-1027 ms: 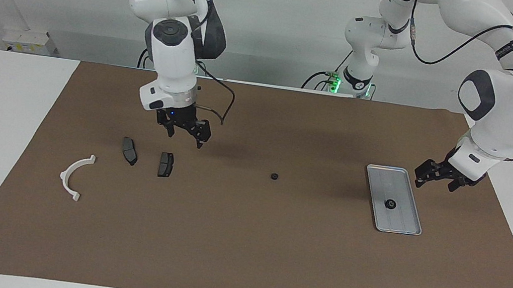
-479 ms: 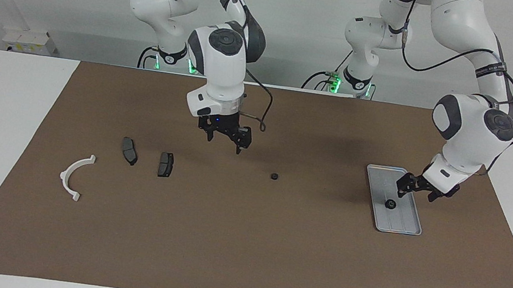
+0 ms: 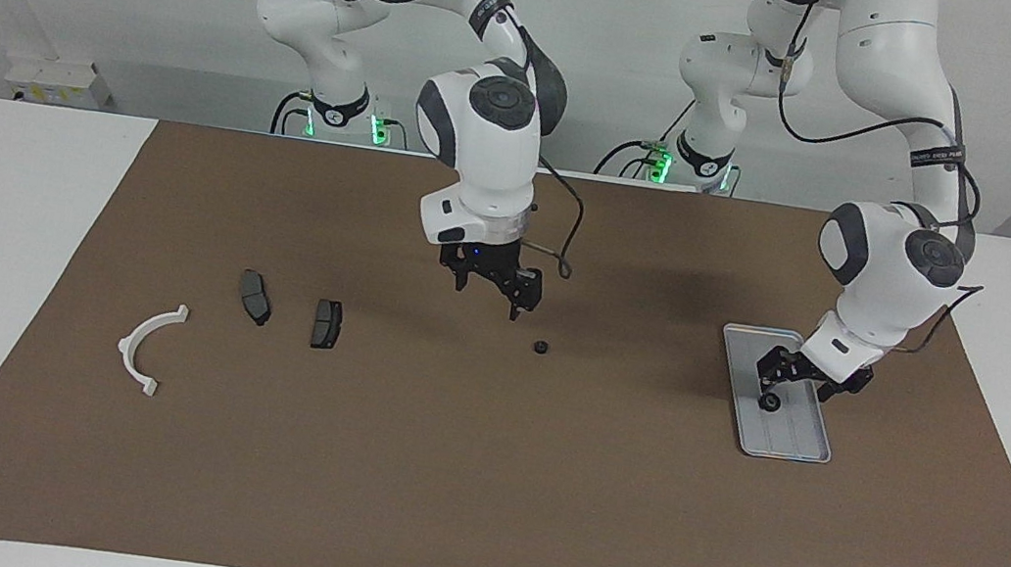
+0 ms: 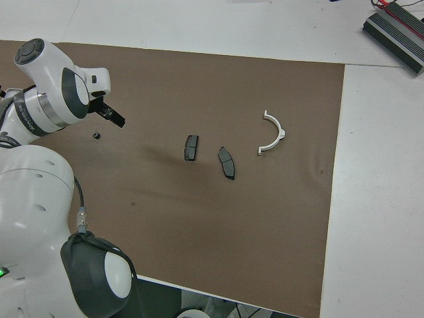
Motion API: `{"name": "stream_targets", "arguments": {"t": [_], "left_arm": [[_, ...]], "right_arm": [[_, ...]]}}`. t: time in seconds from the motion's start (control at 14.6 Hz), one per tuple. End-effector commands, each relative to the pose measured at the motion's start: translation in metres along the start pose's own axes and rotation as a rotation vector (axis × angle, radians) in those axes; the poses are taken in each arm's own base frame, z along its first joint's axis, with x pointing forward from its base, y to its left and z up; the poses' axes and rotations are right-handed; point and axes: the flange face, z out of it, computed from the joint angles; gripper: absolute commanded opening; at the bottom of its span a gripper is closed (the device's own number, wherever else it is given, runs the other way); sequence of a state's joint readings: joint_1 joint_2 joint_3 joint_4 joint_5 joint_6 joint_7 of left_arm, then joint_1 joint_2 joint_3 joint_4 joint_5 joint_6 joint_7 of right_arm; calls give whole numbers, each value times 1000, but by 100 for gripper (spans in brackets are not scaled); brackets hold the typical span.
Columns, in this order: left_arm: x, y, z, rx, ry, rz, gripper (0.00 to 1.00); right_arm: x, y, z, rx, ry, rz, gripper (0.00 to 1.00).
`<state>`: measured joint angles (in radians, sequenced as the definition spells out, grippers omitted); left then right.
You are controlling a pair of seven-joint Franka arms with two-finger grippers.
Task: Place bearing gear from tray to pile
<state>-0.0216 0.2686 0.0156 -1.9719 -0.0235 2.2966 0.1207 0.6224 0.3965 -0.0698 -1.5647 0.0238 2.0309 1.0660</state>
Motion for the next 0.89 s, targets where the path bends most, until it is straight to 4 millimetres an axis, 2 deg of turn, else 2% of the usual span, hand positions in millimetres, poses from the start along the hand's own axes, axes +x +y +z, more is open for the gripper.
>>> {"name": "stream_targets", "arguments": {"t": [0.0,0.14,0.27,0.48,0.68,0.82], "left_arm": [[-8,5,5,-6,22,10,99],[-10,13,15,-5,27,19,99],[-14,16,21,-4,33,23,99],[-16,14,23,-4,29,21,99],[-17,9,25,-2,30,20,99],[-17,8,26,-2,30,19,99]], "right_arm": [[-17,-43,32,-31,-21,38,100],[-23,-66,56,-35,-14,49,100],[-35,-74,77,-48,-6,24,100],[-41,-80,92,-35,-2,14,100],[-42,-84,97,3,10,11,100],[-59,-90,112,-8,9,-15,99]]}}
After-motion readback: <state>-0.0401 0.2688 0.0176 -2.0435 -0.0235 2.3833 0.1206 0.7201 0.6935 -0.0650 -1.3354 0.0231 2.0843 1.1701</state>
